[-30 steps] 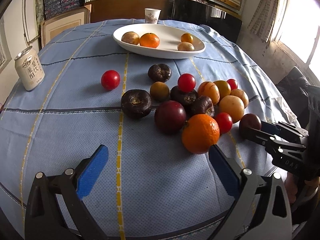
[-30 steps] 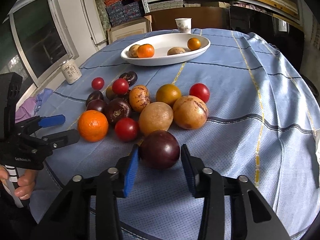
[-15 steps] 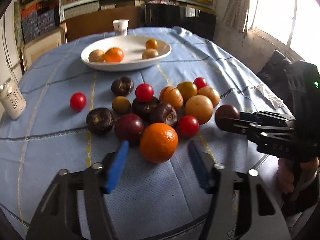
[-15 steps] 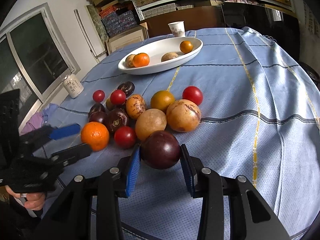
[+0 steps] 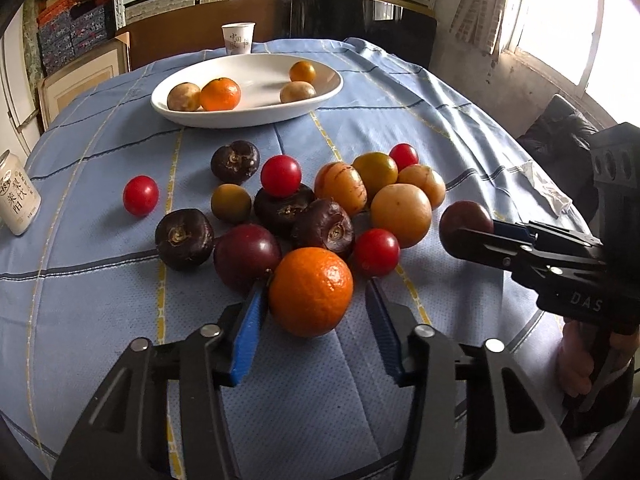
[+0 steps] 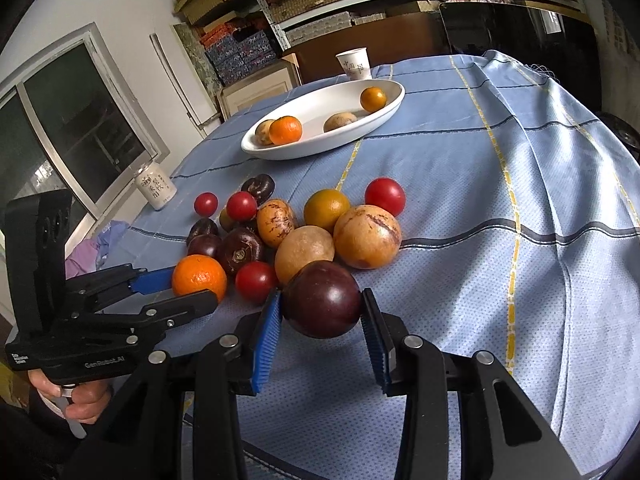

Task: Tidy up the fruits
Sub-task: 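Grasp a dark purple plum with the right tool while the left tool grasps a mandarin, then carry the plum and mandarin onto the white plate and open both tools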

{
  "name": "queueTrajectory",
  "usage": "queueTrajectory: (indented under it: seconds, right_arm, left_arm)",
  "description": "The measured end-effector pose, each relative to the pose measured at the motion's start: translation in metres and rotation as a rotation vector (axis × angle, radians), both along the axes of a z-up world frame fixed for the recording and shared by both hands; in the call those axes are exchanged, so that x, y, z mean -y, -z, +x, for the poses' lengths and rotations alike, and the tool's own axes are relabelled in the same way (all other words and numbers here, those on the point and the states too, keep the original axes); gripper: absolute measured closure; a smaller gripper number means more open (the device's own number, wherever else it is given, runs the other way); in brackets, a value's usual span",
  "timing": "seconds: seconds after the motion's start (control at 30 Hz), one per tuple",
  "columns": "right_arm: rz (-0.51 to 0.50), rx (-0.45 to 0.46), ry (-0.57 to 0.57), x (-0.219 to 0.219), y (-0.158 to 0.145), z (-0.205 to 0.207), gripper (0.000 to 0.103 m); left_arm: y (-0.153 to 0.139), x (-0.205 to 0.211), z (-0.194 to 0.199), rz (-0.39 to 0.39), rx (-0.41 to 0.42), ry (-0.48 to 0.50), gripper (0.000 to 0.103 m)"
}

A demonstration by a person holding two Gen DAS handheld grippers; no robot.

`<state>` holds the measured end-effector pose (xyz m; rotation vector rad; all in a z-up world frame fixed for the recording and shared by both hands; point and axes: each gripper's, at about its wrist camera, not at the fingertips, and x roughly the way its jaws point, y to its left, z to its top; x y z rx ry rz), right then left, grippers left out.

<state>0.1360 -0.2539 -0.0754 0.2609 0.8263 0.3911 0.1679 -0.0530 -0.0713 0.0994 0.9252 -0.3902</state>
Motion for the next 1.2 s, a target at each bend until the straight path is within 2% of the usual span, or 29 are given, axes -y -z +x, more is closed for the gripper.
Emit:
queueTrajectory:
  seconds: [0.07, 0.33, 0.43, 0.5, 0.67, 0.73, 0.83, 0.97, 1.07, 1.2]
  right_arm:
    - [-0.003, 0.000, 0.004, 0.000, 0.000, 0.000, 0.062]
    - [-0.048, 0.010, -0.005, -0.004, -0.010, 0.001, 0.062]
    - [-0.090, 0.074, -0.024, -0.010, -0.037, 0.008, 0.062]
    - [-0.078, 0.090, -0.059, -0.014, -0.054, 0.021, 0.063]
    - [-0.044, 0.107, -0.100, -0.030, -0.086, 0.078, 0.063]
    - [-0.057, 0.109, -0.087, -0.041, -0.087, 0.108, 0.062]
    - [-0.077, 0.050, -0.083, -0.058, -0.073, 0.157, 0.062]
    - [-0.106, -0.035, -0.067, -0.074, -0.046, 0.201, 0.063]
    - [-0.104, -0.053, -0.060, -0.078, -0.035, 0.216, 0.063]
    - [-0.095, -0.069, -0.065, -0.082, -0.029, 0.226, 0.063]
  left_arm:
    - [0.000, -0.002, 0.000, -0.009, 0.001, -0.008, 0.062]
    - [-0.009, -0.017, 0.003, -0.062, -0.025, 0.013, 0.062]
    - [-0.027, -0.028, 0.013, -0.073, -0.011, 0.048, 0.062]
    - [-0.041, -0.037, 0.029, -0.087, -0.003, 0.051, 0.062]
    - [-0.074, -0.056, 0.097, -0.118, 0.046, -0.025, 0.062]
    - [-0.080, -0.058, 0.127, -0.113, 0.073, -0.063, 0.062]
    - [-0.083, -0.055, 0.178, -0.114, 0.083, -0.103, 0.062]
    - [-0.077, -0.048, 0.237, -0.101, 0.048, -0.123, 0.062]
    - [-0.066, -0.037, 0.267, -0.047, 0.037, -0.134, 0.062]
    - [-0.044, -0.029, 0.290, -0.040, -0.026, -0.133, 0.062]
